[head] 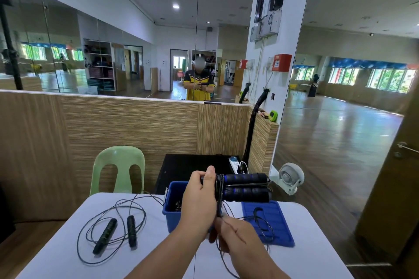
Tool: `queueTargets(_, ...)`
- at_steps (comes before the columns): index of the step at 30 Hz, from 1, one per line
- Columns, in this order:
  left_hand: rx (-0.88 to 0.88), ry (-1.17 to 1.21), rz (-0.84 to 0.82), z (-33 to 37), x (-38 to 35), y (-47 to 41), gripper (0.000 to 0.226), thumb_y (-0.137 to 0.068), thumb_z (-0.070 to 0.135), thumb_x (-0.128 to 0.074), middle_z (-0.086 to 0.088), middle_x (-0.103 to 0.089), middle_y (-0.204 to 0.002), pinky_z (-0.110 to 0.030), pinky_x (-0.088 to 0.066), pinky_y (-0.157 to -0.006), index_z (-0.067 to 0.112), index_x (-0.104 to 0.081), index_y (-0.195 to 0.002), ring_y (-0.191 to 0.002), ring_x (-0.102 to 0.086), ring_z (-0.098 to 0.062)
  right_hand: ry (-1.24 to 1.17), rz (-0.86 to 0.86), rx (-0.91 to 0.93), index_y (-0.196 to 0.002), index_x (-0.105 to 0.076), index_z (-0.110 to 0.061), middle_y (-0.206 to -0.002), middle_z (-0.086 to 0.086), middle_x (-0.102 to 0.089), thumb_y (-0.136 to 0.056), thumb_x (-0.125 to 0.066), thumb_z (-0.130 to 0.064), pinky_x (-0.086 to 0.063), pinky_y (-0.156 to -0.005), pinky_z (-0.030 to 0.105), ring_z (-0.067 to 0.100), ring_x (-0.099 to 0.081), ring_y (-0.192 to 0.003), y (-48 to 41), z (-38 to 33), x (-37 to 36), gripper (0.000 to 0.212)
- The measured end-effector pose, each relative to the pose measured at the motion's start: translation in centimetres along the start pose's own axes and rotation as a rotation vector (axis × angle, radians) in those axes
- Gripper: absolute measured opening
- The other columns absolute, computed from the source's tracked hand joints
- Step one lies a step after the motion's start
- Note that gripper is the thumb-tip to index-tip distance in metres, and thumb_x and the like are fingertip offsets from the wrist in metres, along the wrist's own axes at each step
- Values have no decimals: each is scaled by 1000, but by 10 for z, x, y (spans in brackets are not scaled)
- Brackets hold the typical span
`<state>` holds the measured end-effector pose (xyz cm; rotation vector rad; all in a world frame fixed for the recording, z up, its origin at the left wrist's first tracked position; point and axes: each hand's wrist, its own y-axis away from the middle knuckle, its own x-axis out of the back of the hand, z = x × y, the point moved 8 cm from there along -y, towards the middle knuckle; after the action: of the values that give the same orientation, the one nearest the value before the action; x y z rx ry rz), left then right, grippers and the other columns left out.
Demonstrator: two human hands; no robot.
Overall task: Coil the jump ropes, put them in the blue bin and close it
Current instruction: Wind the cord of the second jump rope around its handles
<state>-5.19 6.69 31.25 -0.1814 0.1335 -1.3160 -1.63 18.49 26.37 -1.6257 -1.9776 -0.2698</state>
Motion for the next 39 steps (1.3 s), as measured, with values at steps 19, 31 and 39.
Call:
queueTargets(19, -4, 56, -156, 13, 13, 12, 40, -103, 47, -53, 8, -54, -60, -31, -42, -64, 13, -57, -82, -59, -50, -10, -116, -172, -272, -60, -52, -23, -56, -15, -54, -103, -51, -2, -46, -65, 38, 1, -51, -51, -78, -8, 77, 48)
queueTargets(31, -114, -66, -168, 19, 15, 4, 36, -101, 48, -55, 5, -61, -61, -37, -47, -62, 16, -61, -85, -60, -57, -11, 375, -256, 37, -55, -41, -22, -56, -6, -38, -103, -56, -45, -32, -50, 22, 12, -29, -48, -97, -97, 111, 55)
queueTargets(39, -107, -150, -42, 7, 24, -11, 37, -102, 51, -51, 12, -53, -52, -35, -40, -54, 18, -61, -88, -48, -44, -3, 263, -207, -50, -78, -70, -4, -52, -8, -52, -102, -49, -20, -31, -44, 19, 7, -39, -44, -65, -110, 96, 36)
